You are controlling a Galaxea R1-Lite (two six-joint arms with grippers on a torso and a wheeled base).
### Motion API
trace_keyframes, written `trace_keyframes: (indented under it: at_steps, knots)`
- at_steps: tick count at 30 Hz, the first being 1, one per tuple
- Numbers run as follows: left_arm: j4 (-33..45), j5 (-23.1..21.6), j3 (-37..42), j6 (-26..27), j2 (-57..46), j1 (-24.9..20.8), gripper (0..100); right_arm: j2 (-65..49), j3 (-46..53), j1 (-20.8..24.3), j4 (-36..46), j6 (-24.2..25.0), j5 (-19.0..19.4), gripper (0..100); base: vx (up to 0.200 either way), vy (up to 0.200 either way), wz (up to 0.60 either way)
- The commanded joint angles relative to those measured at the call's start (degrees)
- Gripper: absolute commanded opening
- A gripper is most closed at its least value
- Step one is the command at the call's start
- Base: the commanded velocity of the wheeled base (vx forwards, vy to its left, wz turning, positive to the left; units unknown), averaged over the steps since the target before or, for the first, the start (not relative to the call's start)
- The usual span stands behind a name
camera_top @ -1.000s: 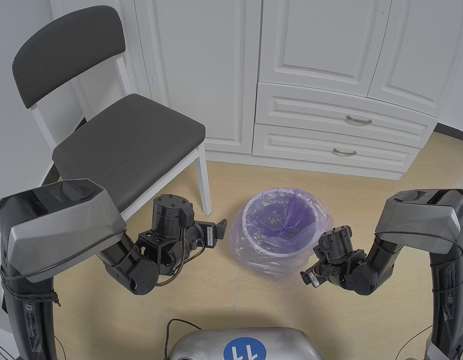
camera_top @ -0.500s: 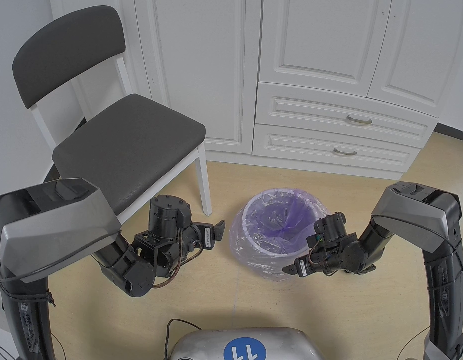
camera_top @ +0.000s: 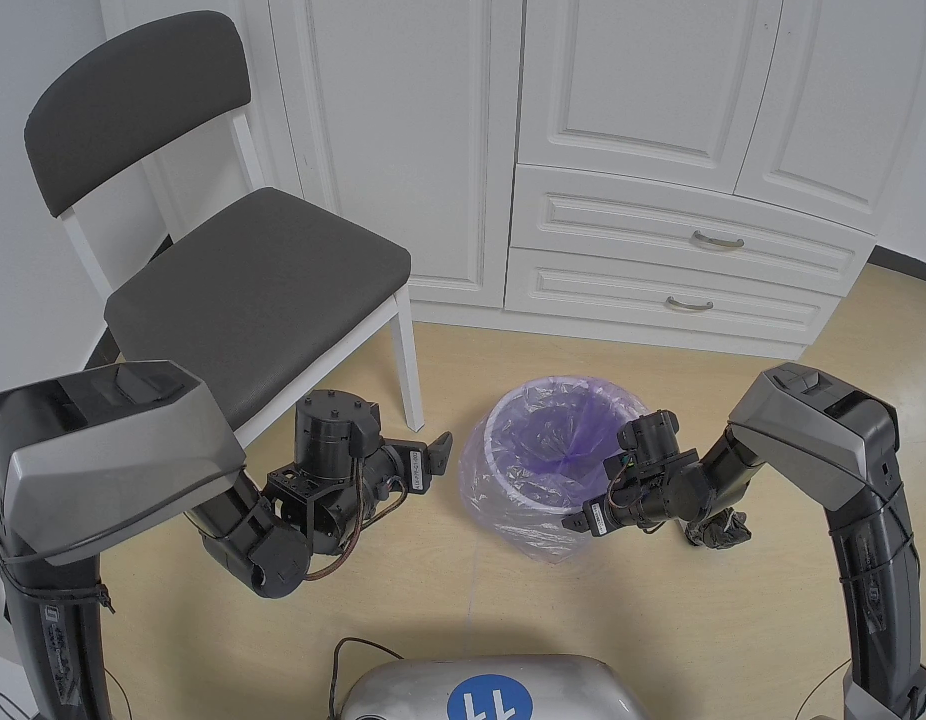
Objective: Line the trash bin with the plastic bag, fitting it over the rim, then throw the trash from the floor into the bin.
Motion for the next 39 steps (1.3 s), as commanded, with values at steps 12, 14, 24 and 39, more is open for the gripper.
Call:
trace_keyframes:
  at_steps: [12,14,24,39]
  knots:
    - [-3.40,0.02,2.15,-0.10,0.54,0.08,100,-0.52,-0.47,-3.47,0.17,-3.80,-0.01,0,0.000,0.000,0.00]
    - [-3.67,0.02,2.32,-0.10,0.54,0.08,100,-0.70,-0.65,-3.82,0.17,-3.80,-0.01,0,0.000,0.000,0.00]
    - [-3.76,-0.07,1.88,-0.18,0.54,0.08,100,2.64,-7.77,-11.29,0.26,-10.12,0.08,0,0.000,0.000,0.00]
    - [-7.18,-0.16,2.59,-0.18,1.59,-0.10,100,9.14,-15.24,-14.89,2.72,-13.02,0.95,0,0.000,0.000,0.00]
